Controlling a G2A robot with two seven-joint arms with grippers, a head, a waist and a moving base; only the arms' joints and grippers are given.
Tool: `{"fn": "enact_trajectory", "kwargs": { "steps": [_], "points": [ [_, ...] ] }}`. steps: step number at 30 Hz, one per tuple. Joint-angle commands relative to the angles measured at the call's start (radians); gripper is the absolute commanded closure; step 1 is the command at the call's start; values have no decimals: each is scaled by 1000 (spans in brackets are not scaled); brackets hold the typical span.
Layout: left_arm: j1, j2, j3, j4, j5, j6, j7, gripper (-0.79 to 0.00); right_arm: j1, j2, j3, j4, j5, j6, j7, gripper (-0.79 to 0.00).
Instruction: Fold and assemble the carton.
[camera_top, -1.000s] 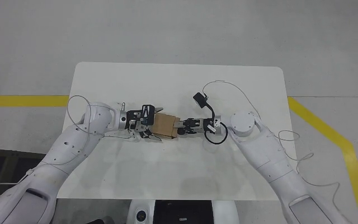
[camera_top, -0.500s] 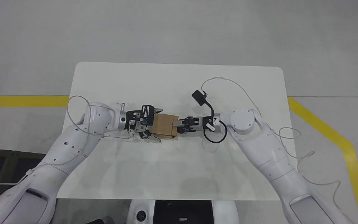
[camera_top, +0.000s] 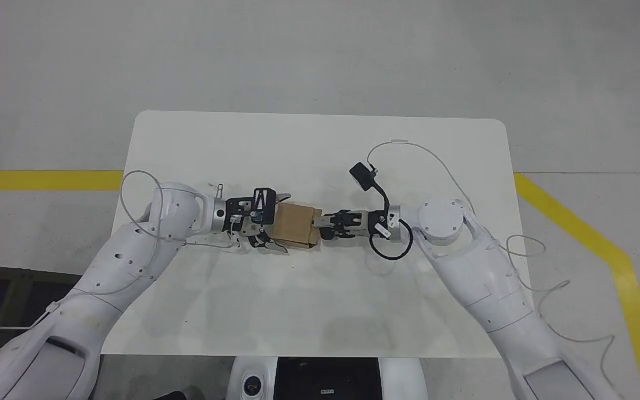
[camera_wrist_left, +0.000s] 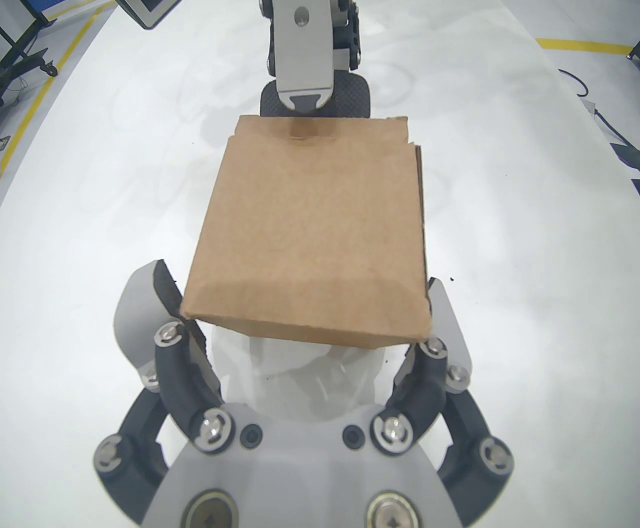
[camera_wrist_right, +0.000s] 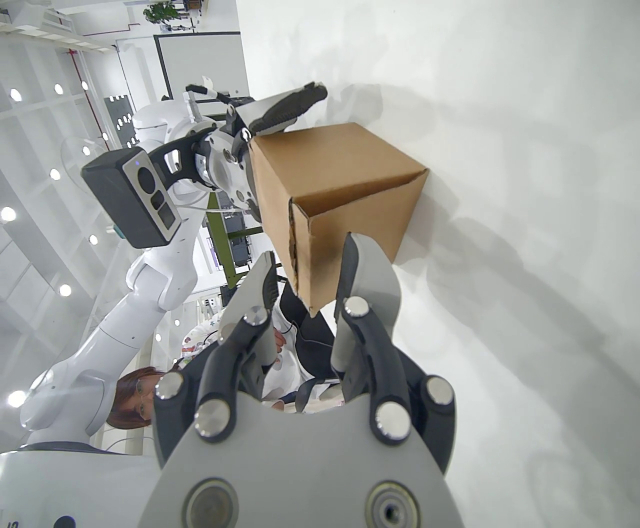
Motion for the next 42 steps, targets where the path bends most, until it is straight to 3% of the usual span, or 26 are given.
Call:
{"fn": "enact_trajectory", "kwargs": {
  "steps": [1,3,42],
  "points": [
    [0,0,0,0,1,0,1,-785,-8,3,8,-11,-2,4,0,-154],
    [0,0,0,0,1,0,2,-785,-15,7,16,-21,-6,8,-1,0],
    [-1,1,4,-12,2,2,2,-785,70,-22,-68,101,44,-42,17,0]
  ]
}}
